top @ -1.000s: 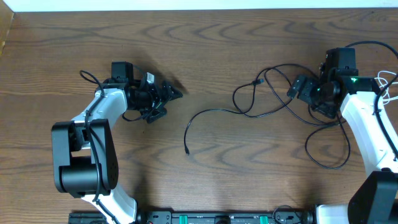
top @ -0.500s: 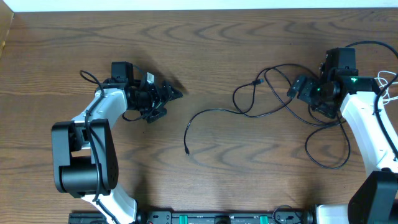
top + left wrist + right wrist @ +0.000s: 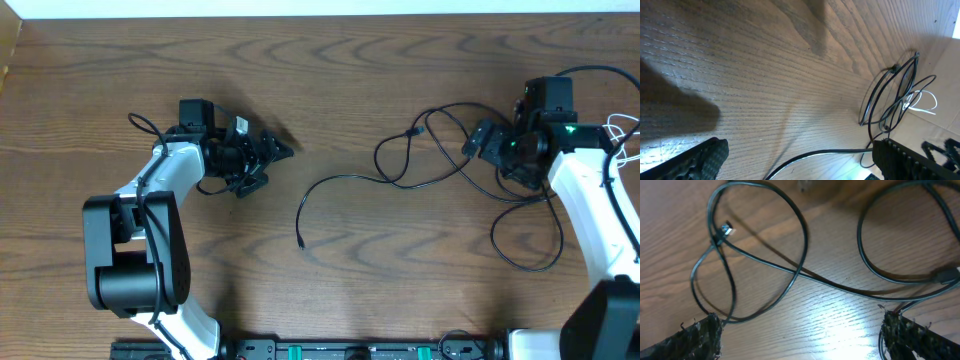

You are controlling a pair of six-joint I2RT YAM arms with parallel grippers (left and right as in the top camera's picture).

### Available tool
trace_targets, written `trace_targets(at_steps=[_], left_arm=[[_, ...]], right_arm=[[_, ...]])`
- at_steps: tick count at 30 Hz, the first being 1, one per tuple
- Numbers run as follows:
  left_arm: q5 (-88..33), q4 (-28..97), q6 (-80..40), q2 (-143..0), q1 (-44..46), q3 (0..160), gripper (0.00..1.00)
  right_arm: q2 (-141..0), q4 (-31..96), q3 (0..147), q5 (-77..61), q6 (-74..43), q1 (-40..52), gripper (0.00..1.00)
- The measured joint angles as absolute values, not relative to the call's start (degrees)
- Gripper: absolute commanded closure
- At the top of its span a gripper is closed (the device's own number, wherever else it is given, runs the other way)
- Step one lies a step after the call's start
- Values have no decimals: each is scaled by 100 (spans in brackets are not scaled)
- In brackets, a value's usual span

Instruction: Untangle cables

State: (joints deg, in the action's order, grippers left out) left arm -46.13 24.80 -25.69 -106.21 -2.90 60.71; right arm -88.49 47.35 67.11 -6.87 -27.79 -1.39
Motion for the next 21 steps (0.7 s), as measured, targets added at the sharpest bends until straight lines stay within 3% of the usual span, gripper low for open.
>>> trace_targets(at_steps=[14,21], left_arm=[[-4611,2480,-2569,-10621,-290,6071,2],[-4611,2482,-2571,-10621,-290,6071,2]], right_arm=[[-7037,4707,6643,-650,-2777,945,1],[-6145,3833,5631,-292,-2777,1096,1]])
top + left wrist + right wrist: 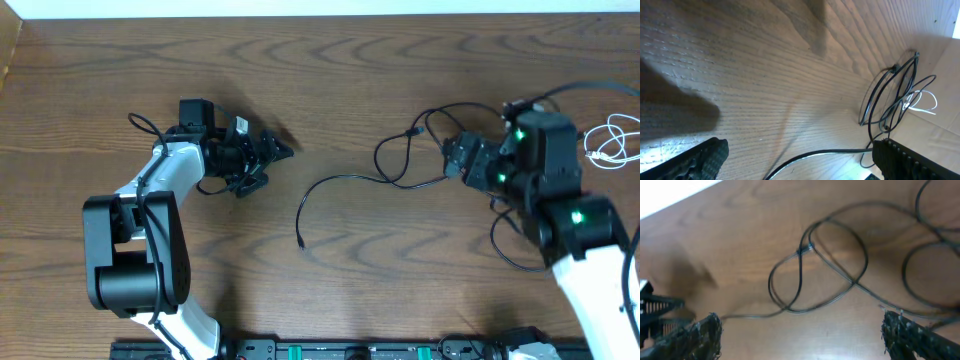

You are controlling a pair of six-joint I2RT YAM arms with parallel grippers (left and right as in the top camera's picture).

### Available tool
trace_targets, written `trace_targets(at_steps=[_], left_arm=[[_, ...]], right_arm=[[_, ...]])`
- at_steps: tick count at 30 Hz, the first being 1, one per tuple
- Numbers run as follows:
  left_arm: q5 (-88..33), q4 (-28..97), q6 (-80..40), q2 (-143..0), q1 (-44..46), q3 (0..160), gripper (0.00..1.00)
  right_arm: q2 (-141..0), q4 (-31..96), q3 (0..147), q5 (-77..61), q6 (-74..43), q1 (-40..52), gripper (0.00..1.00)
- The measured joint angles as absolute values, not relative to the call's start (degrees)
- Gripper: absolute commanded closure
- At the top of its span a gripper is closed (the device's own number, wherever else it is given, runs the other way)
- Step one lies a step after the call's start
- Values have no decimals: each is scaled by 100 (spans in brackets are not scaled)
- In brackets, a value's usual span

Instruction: Untangle cables

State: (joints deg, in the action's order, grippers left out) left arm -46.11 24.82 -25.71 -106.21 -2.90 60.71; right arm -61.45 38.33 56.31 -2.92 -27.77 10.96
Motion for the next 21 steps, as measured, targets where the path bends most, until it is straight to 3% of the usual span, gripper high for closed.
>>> trace_targets(at_steps=[14,21], left_arm=[[-4609,2477,-2569,-10621,-290,6073,2],[-4609,2480,-2569,-10621,-290,6073,2]], right_arm=[[-3382,388,2390,279,-2639,1096,1],[-2429,3,1894,368,-2193,1096,1]])
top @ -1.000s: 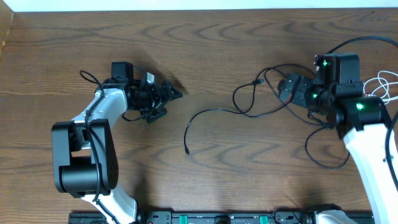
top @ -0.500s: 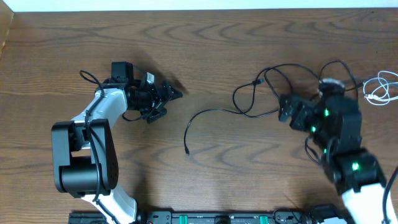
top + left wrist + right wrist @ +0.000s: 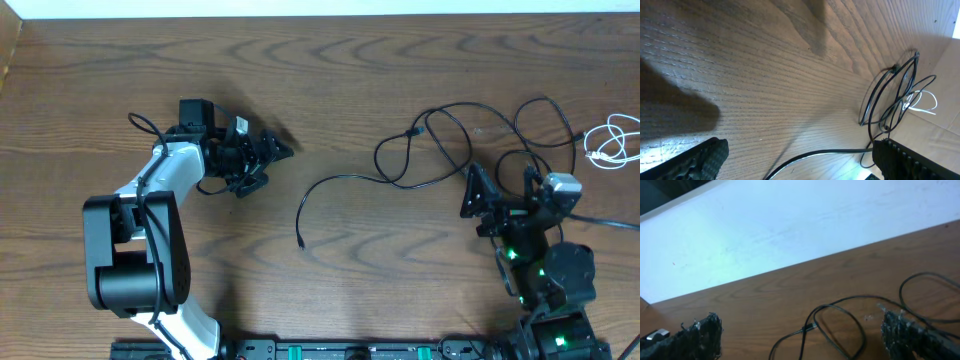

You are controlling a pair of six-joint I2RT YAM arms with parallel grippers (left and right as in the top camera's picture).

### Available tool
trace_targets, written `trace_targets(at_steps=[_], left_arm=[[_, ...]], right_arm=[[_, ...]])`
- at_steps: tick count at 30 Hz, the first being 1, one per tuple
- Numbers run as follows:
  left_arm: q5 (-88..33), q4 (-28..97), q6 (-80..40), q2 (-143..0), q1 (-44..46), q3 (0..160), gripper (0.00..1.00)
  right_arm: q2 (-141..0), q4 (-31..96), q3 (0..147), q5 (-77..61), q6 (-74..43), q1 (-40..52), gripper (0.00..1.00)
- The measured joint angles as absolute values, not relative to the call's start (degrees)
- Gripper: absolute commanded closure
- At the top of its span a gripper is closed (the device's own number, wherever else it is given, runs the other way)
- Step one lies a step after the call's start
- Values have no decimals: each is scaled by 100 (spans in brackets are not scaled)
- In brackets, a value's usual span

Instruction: Untangle cables

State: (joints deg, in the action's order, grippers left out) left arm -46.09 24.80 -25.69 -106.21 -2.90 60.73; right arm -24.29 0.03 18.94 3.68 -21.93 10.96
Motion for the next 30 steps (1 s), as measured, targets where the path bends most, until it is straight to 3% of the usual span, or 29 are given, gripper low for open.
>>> trace_targets(at_steps=[11,20,30], left_arm=[[-4606,2480,-2569,-10621,-290,6073,2],[-4609,2480,-2571,-10621,-290,6073,2],[-4606,2480,-2569,-10621,-290,6073,2]], right_arm=[[-1004,-301,961,294,-2084,1096,1],[-113,-1883,174,-338,-449,1096,1],[-67,-1096,38,-405,263,1096,1]])
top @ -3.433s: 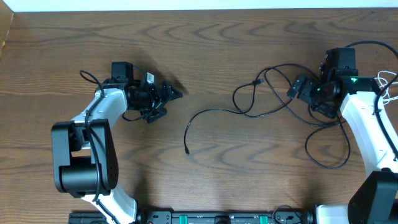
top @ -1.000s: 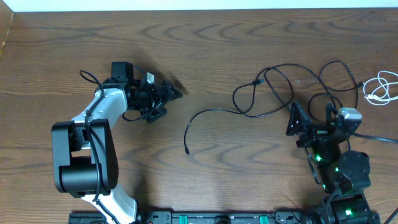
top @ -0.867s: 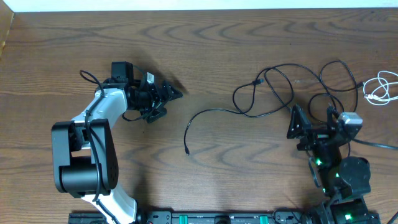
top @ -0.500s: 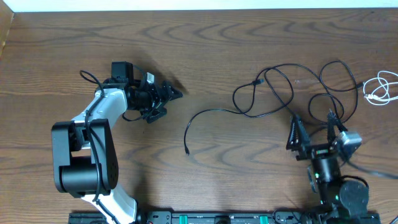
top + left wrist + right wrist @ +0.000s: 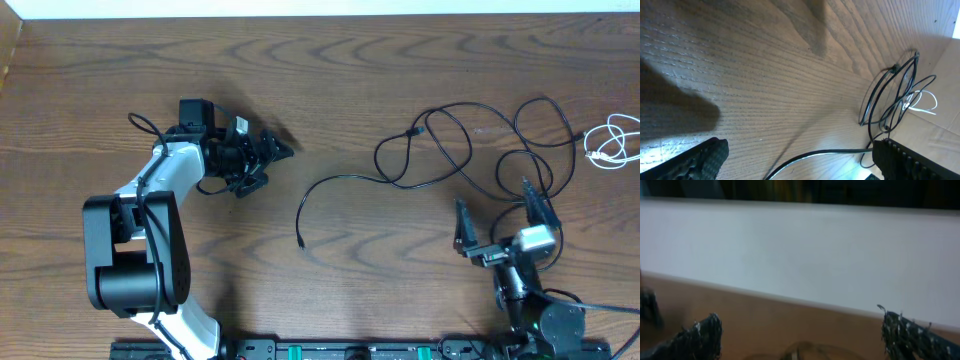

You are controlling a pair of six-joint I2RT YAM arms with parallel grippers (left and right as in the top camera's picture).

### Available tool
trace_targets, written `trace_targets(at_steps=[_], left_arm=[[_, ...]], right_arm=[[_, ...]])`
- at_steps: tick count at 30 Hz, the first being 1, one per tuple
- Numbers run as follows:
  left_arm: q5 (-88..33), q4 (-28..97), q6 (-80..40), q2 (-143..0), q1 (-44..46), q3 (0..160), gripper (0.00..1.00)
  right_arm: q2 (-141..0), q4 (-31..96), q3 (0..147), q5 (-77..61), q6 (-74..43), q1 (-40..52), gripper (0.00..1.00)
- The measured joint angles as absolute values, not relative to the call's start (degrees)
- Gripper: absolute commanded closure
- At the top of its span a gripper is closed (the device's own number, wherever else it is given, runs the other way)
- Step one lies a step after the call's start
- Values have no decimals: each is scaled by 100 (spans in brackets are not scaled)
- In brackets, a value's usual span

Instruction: Untangle cables

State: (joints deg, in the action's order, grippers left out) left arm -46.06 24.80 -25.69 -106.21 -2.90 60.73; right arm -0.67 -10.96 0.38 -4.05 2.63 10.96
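A long black cable lies on the wooden table, its free end near the middle and its loops at the right. My left gripper rests open at the left, apart from the cable. In the left wrist view its fingertips frame a stretch of the black cable, with the loops farther off. My right gripper stands open near the front edge, tilted up, holding nothing. The right wrist view is blurred, showing its fingertips against the wall.
A thin white cable is coiled at the far right edge and also shows as a white cable behind the black loops. The table's back edge meets a white wall. The arm bases stand along the front edge.
My right gripper has drawn back a little farther toward the front edge and tilted up, so its camera now shows mostly wall. The left arm and the cables have not moved.
My right gripper was open low over the black loops at the right. Then it was higher, looking across them. Then it stood back near the front edge, leaving the cable lying free. Now it is farther back still. The left gripper stayed open in place throughout.
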Motion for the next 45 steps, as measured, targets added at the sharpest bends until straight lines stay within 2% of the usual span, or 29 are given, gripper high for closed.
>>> trace_targets(at_steps=[8,45], left_arm=[[-4609,2480,-2569,-10621,-290,6073,2],[-4609,2480,-2571,-10621,-290,6073,2]], right_arm=[[-67,390,38,-276,364,1096,1],[-69,388,38,-255,366,1096,1]])
